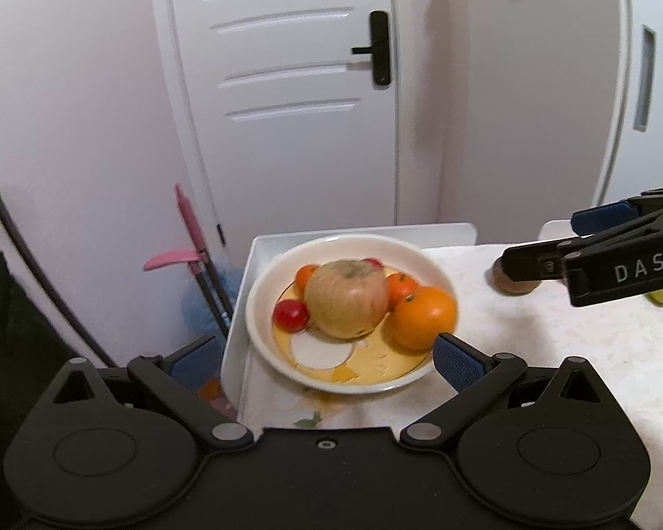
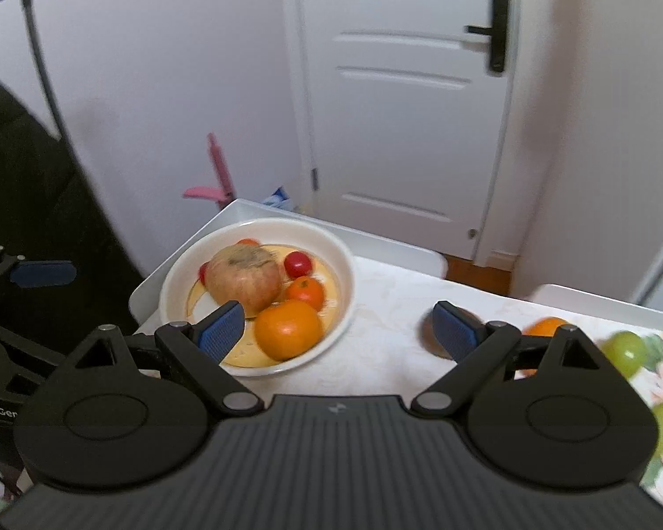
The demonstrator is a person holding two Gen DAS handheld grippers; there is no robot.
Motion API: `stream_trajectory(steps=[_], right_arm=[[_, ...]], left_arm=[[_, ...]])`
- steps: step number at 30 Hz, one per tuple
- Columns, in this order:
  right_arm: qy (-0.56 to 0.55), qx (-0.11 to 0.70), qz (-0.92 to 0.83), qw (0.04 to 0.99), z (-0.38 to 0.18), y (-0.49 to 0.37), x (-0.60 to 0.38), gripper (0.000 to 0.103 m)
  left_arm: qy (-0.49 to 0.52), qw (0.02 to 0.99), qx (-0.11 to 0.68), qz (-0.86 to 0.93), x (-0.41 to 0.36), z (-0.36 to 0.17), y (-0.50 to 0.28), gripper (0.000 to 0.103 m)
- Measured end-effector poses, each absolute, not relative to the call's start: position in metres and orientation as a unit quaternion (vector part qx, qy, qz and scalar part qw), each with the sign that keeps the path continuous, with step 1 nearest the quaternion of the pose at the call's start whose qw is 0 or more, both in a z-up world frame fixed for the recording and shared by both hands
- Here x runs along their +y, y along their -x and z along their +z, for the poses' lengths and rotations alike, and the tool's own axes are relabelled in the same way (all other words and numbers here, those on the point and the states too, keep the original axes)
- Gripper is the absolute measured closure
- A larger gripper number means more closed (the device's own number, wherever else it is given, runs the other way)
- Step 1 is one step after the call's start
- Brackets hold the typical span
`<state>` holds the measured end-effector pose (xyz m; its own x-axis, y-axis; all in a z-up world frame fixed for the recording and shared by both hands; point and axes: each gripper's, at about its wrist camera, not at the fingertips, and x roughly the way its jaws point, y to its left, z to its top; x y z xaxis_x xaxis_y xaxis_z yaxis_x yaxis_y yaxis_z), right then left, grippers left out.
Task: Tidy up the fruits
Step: 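Move both open tools over the green apples and orange on the tray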
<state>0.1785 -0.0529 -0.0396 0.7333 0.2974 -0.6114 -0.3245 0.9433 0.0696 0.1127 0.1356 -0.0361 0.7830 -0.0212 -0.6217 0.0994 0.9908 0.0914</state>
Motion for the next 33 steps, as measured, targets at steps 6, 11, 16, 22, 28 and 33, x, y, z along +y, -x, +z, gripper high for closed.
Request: stream_trajectory(steps=[6,11,16,22,28,33], right_arm=[[-0.013,0.326,0.086,0.941,-0.03,-0.158,-0.095,0.0],[-0.039,0.33,0.021,0.943,-0.031,-0.142,-0.142,0.0],[-0.052,0.333,-0.025,0.941,-0.038,-0.132,-0.188,0.0],[-0.07,0.351,-0.049,0.933,-0.056,-0.133,-0.242,0.0],[-0.081,0.36,-0.056,0.928,-0.078,-0.143,-0.283,0.0],[-0.085,0.362,-0.053,0.927,-0.094,-0.154,-0.305,0.0]], left_arm=[[-0.076,0.945,0.312,-0.066,0.119,-0.024,-0.115,0.0],[-0.091,0.944,0.299,-0.102,0.093,-0.016,-0.121,0.0],[-0.098,0.942,0.292,-0.134,0.059,-0.014,-0.13,0.0],[-0.121,0.936,0.288,-0.163,0.009,-0.018,-0.142,0.0],[-0.135,0.93,0.296,-0.173,-0.04,-0.033,-0.16,0.0],[-0.14,0.924,0.307,-0.18,-0.076,-0.051,-0.179,0.0]])
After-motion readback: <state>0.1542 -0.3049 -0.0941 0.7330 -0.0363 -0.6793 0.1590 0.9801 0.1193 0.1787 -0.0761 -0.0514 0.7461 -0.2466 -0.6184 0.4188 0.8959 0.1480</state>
